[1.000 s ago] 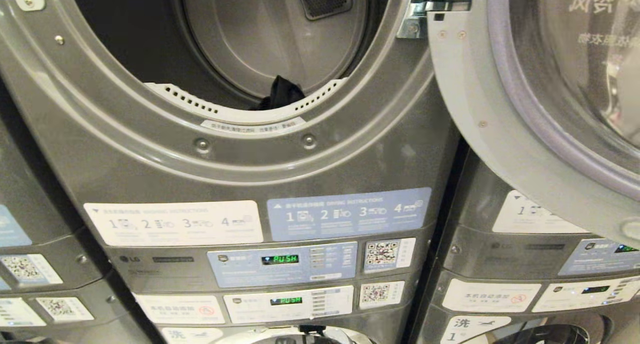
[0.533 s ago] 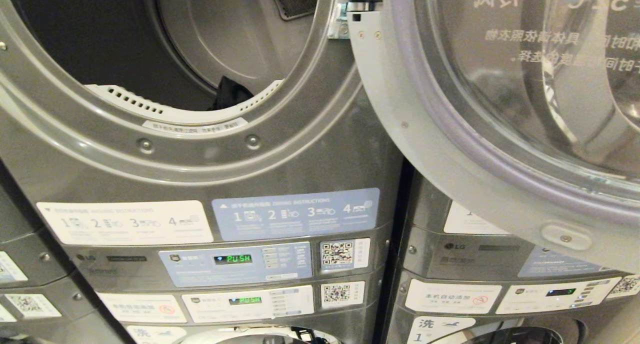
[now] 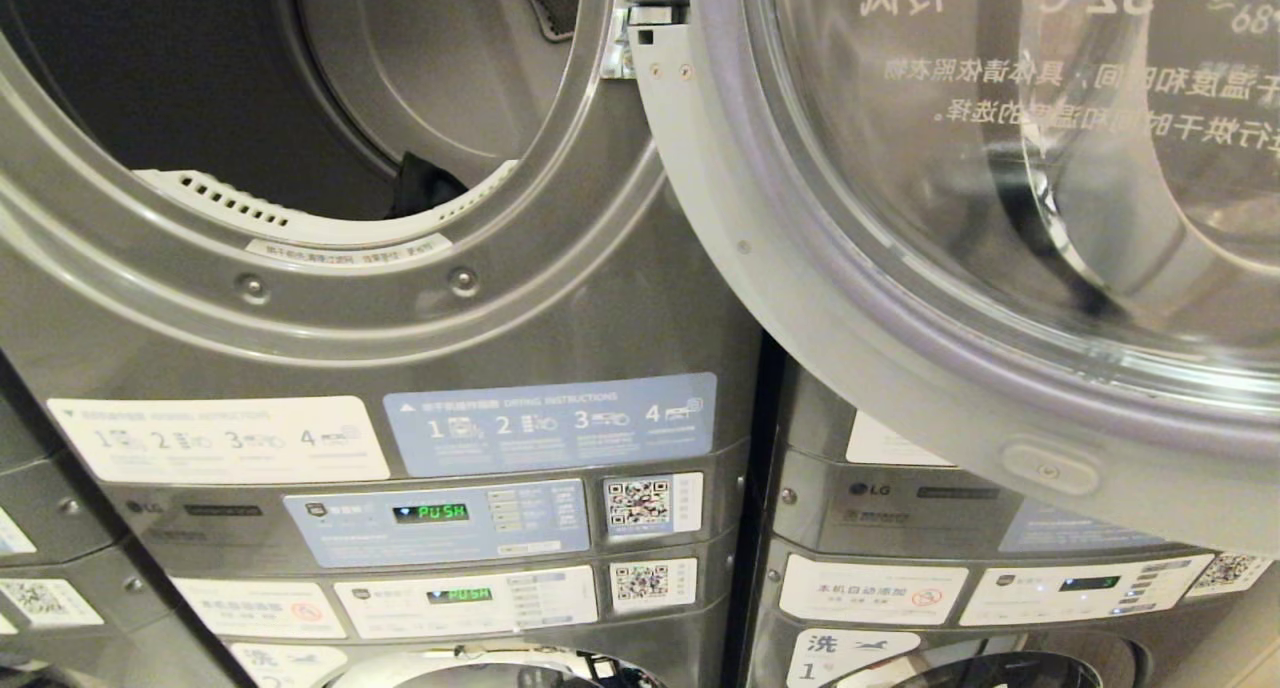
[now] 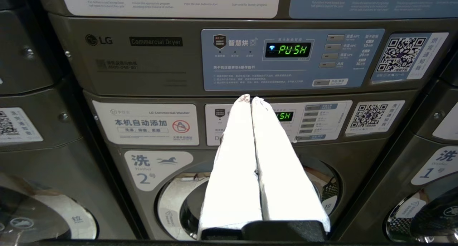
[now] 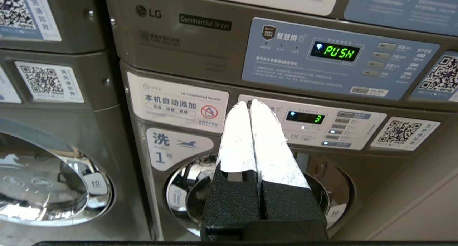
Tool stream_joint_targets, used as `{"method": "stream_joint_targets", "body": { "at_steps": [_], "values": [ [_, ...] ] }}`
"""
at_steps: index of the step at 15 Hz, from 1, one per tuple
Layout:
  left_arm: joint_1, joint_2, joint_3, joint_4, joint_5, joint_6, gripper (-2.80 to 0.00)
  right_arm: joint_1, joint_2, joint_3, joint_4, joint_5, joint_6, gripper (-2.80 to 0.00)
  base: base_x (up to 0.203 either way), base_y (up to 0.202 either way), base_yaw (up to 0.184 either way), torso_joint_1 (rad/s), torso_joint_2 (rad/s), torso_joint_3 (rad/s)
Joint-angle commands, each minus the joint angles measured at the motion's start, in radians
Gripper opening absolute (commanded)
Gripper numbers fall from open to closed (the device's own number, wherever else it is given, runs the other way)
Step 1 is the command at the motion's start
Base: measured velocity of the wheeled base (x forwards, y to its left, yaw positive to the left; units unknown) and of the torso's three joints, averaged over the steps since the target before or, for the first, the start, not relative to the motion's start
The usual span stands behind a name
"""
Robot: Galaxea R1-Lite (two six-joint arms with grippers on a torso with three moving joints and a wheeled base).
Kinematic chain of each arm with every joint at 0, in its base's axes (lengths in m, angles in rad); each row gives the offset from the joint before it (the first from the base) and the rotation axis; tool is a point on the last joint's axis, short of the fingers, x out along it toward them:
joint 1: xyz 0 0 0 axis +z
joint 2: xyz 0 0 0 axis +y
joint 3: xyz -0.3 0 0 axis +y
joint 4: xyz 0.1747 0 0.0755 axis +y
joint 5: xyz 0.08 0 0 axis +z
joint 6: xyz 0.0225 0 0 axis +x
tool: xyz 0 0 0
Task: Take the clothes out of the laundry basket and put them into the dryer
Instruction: Close the dryer
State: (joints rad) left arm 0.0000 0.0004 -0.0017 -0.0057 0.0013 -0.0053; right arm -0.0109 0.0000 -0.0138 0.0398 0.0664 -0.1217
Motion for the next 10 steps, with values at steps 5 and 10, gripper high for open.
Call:
{"method": "stream_joint_targets", "body": {
  "at_steps": [5, 10],
  "values": [
    [0.000, 0.000, 0.000, 0.000, 0.000, -0.001, -2.80, 0.000, 0.002, 0.000, 0.000, 0.000, -0.001, -2.80, -0.166, 0.000, 0.003, 0.002, 0.00, 0.001],
    [0.000, 0.000, 0.000, 0.000, 0.000, -0.001, -2.80, 0.000, 0.001, 0.000, 0.000, 0.001, -0.001, -2.80, -0.175, 0.000, 0.000, 0.000, 0.00, 0.004]
  ]
}}
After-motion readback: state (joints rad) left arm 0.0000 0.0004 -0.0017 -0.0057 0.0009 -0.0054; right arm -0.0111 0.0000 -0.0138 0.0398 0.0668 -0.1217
